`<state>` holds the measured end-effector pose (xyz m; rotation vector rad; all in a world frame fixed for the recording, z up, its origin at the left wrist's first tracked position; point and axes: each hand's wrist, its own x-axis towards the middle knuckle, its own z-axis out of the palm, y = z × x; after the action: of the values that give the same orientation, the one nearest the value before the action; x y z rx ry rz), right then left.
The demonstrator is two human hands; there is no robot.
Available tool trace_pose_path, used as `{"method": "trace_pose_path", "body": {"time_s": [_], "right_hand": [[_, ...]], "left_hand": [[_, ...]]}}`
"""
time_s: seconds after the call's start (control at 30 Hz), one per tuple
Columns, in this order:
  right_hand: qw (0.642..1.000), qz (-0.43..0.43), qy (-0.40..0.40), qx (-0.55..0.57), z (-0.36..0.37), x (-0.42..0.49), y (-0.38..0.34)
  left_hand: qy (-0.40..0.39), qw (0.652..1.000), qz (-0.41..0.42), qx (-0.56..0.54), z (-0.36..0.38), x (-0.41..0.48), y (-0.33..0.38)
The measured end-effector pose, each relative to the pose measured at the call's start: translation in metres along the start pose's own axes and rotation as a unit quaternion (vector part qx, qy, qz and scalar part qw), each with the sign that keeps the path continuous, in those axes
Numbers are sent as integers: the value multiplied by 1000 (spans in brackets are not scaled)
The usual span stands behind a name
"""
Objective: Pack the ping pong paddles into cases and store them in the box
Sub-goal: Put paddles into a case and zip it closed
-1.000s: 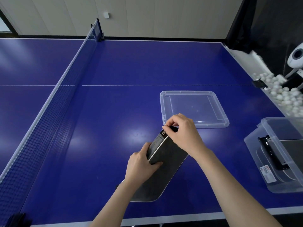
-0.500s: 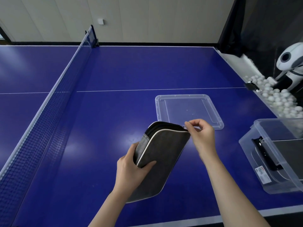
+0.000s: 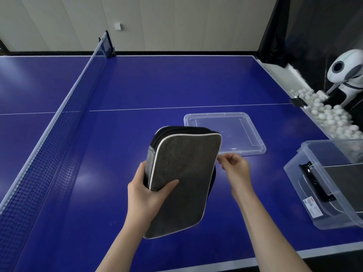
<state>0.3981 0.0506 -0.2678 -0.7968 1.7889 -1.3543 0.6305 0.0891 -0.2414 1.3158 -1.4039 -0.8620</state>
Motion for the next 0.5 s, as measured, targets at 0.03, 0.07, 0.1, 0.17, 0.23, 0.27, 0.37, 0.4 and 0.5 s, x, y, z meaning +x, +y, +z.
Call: {"method": "trace_pose_path", "body": {"time_s": [0.03, 0.07, 0.1, 0.17, 0.23, 0.27, 0.37, 0.4, 0.5], "right_hand": [[1000, 0, 2, -3, 2, -3, 3], [1000, 0, 4, -5, 4, -6, 6], [1000, -3, 3, -7, 5, -10, 10], [1000, -10, 1, -20, 7, -17, 16], [1000, -13, 2, -22, 7, -23, 22], [1000, -15, 3, -16, 6, -25, 24], [1000, -27, -11, 7, 3, -30, 22], [999, -39, -25, 14, 1, -31, 20], [993, -101, -67, 7, -3, -34, 15]], "left_hand": [[5, 1000, -2, -9, 0, 2, 1], [11, 1000, -4, -17, -1, 5, 3], [16, 1000, -5, -24, -2, 7, 4], [27, 998, -10, -48, -4, 13, 7], [39, 995, -25, -85, -7, 20, 8], [44, 993, -38, -107, -9, 23, 8], [42, 983, -77, -162, -12, 34, 5], [40, 979, -88, -177, -13, 36, 3], [39, 970, -122, -207, -15, 43, -1]]}}
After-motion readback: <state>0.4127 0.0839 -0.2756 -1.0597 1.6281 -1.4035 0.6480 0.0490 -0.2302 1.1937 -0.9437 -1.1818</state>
